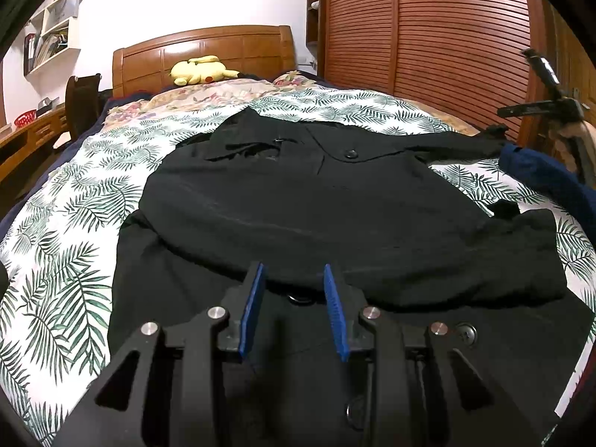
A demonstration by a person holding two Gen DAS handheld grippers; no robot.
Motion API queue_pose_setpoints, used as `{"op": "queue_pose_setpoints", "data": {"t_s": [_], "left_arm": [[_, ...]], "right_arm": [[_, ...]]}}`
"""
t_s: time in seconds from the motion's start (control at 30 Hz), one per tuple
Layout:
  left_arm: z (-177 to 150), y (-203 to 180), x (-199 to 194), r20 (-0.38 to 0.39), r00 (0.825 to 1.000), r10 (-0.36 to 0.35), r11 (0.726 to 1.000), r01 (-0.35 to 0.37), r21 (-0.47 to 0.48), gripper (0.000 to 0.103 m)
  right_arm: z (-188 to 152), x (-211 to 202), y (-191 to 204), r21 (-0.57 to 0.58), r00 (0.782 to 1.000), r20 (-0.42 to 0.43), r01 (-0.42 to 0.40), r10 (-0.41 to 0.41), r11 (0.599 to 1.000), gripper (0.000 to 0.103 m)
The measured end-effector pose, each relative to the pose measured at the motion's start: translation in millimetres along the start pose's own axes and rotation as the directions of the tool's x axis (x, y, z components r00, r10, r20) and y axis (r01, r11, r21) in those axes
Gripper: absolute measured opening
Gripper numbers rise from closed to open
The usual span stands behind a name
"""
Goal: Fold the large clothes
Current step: 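Move the right tool to the other coat sleeve and grasp its cuff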
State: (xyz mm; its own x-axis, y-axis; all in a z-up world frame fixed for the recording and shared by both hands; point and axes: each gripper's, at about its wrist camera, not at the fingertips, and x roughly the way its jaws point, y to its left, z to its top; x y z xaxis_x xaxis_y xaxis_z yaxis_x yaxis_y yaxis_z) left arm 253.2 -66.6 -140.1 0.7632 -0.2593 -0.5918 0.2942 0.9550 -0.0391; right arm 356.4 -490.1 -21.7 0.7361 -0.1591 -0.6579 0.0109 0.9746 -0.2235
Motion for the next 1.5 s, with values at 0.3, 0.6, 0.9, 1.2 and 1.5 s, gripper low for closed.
{"op": "queue_pose_setpoints", "data": {"t_s": [0.3,0.6,0.9,1.2,1.5], "left_arm": [[-1.4,0.6,3.5,-0.014,1.000,-0.002,1.000,0.001,-0.010,0.031],[-1.2,2.0,9.0,-0.031,1.000,0.005,1.000,-0.005,-0.011,0.031],[-1.6,2.5,13.4,-0.048,0.999,0.007,1.000,-0.007,-0.012,0.031],[-2.0,1.2,14.8,-0.049,0.999,0.009,1.000,-0.009,-0.009,0.031],[-2.6,1.2,11.9,-0.043,0.999,0.018,1.000,-0.018,-0.008,0.031]], "right_arm": [[21.7,42.5,-100.5,0.150,0.976,-0.097,0.207,-0.194,0.967,0.079],[9.2,87.6,-168.6,0.309,0.948,-0.247,0.274,-0.201,0.911,0.079],[-9.8,123.2,-183.3,0.360,0.910,-0.380,0.310,-0.166,0.880,0.079],[-21.7,139.9,-169.4,0.371,0.908,-0.417,0.216,-0.045,0.903,0.025],[8.2,87.6,-114.9,0.173,0.948,-0.299,0.168,-0.111,0.970,0.006]]}}
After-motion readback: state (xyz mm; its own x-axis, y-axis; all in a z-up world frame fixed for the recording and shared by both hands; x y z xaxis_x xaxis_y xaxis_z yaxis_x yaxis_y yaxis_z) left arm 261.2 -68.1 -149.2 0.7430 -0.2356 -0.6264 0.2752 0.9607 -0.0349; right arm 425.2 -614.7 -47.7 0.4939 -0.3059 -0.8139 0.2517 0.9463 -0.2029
